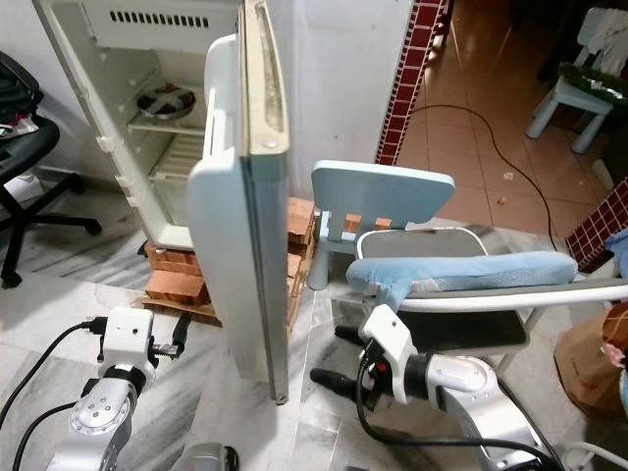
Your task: Restocking fridge
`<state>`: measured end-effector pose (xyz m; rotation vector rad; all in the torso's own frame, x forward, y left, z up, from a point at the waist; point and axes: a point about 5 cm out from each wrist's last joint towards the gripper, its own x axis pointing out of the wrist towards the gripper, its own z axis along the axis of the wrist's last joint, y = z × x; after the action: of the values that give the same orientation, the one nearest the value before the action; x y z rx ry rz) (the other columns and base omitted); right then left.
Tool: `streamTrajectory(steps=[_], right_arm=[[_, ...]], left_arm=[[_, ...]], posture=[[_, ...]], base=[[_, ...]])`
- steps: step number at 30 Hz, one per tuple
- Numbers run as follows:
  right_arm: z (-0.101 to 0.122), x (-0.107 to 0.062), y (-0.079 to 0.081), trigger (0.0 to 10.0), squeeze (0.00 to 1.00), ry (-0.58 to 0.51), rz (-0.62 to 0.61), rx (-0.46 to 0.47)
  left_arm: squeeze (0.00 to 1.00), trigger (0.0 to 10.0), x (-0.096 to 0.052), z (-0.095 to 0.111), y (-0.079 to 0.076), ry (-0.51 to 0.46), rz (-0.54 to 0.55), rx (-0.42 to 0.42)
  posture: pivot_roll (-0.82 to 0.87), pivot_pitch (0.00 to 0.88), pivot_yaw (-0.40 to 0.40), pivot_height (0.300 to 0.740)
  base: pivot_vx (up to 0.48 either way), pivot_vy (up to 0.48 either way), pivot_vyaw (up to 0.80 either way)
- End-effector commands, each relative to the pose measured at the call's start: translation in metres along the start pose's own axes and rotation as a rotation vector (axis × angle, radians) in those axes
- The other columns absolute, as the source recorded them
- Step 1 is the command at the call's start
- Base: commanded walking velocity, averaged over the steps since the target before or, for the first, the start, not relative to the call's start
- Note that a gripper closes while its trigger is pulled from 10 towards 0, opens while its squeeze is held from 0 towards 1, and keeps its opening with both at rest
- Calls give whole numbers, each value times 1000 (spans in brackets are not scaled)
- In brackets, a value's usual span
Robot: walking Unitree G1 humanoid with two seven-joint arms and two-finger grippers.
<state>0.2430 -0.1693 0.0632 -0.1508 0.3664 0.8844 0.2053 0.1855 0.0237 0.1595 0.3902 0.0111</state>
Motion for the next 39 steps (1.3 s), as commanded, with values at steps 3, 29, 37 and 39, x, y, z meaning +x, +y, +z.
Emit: streamTrajectory(steps=[3, 29, 37, 39], right_arm=[[31, 6, -24, 10000, 0, -146, -211, -45], [40, 37, -18, 10000, 0, -271, -333, -99], [35, 42, -14, 10000, 0, -260, -315, -114], [35, 43, -13, 10000, 0, -261, -312, -116]], left_arm=[[0, 10000, -6, -7, 4, 41, 17, -25], [0, 10000, 54, 38, 49, -130, 81, 204], [0, 10000, 24, 30, 60, -216, 150, 194], [0, 10000, 21, 33, 48, -246, 118, 186]], posture=[[46, 42, -46, 740], [48, 9, -64, 740], [68, 13, -74, 740], [70, 14, -75, 740]], base=[[0, 0, 0], [0, 0, 0], [0, 0, 0], [0, 0, 0]])
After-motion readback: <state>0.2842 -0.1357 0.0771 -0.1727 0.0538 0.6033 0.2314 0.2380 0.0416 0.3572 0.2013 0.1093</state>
